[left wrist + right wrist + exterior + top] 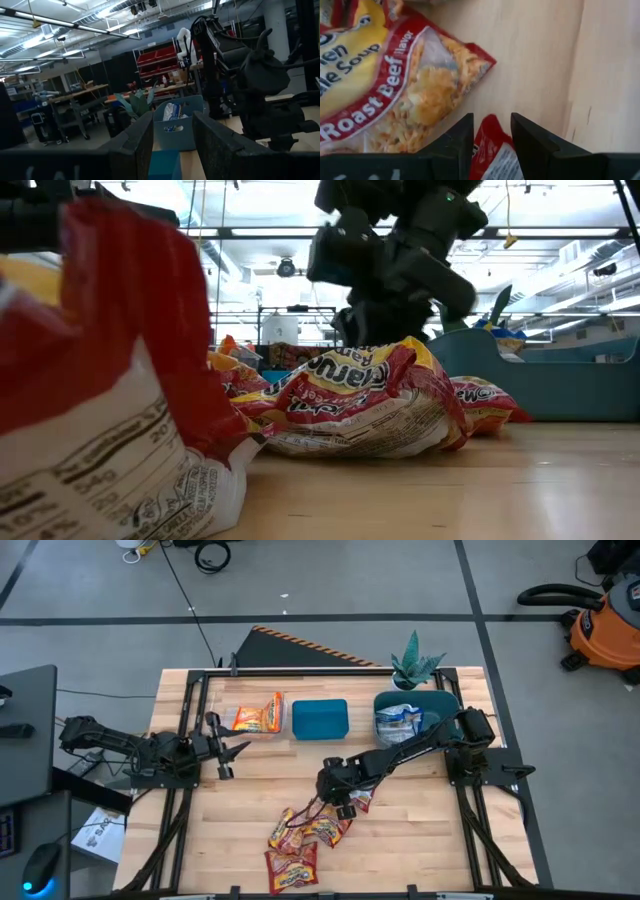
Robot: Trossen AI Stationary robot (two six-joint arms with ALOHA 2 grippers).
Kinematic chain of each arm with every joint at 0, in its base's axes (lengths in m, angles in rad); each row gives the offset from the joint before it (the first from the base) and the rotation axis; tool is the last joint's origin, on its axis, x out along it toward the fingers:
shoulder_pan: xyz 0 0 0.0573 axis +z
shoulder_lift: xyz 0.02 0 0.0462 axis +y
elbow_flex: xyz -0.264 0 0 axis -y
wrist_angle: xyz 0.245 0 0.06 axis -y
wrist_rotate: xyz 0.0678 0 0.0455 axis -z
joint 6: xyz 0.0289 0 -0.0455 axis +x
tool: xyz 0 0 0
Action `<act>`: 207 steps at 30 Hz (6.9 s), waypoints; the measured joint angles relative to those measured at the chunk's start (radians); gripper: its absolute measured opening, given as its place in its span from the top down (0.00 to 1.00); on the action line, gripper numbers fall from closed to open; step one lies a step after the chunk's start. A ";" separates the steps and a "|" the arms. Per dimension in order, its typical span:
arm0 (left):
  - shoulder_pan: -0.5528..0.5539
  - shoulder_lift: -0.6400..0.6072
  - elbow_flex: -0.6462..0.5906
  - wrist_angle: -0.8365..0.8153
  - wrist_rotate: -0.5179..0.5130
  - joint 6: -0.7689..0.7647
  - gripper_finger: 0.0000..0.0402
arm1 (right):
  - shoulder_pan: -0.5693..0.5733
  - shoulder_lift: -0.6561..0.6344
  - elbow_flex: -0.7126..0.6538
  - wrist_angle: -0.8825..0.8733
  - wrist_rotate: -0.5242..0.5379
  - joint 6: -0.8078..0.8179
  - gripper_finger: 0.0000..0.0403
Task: Sort Maruchan noodles
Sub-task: Put the red noodle pack into the blue bin
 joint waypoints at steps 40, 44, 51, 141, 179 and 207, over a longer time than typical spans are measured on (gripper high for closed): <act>0.000 0.000 0.000 -0.065 0.001 -0.162 0.65 | -0.063 -0.001 -0.055 0.043 -0.120 -0.018 0.70; 0.000 0.000 0.000 -0.074 0.001 -0.162 0.65 | -0.063 -0.001 -0.054 0.038 -0.106 -0.033 0.76; 0.000 0.000 0.000 -0.073 0.000 -0.162 0.65 | -0.066 -0.001 -0.054 0.026 -0.103 -0.046 0.91; 0.000 0.000 0.000 -0.108 0.000 -0.185 0.65 | -0.475 -0.001 0.281 -0.411 0.284 0.113 0.97; 0.000 0.000 0.000 -0.115 0.000 -0.207 0.65 | -0.533 0.000 0.085 -0.100 0.075 0.116 0.79; 0.000 0.000 0.000 -0.082 -0.001 -0.206 0.65 | -0.068 -0.033 0.161 0.016 -0.119 0.091 0.76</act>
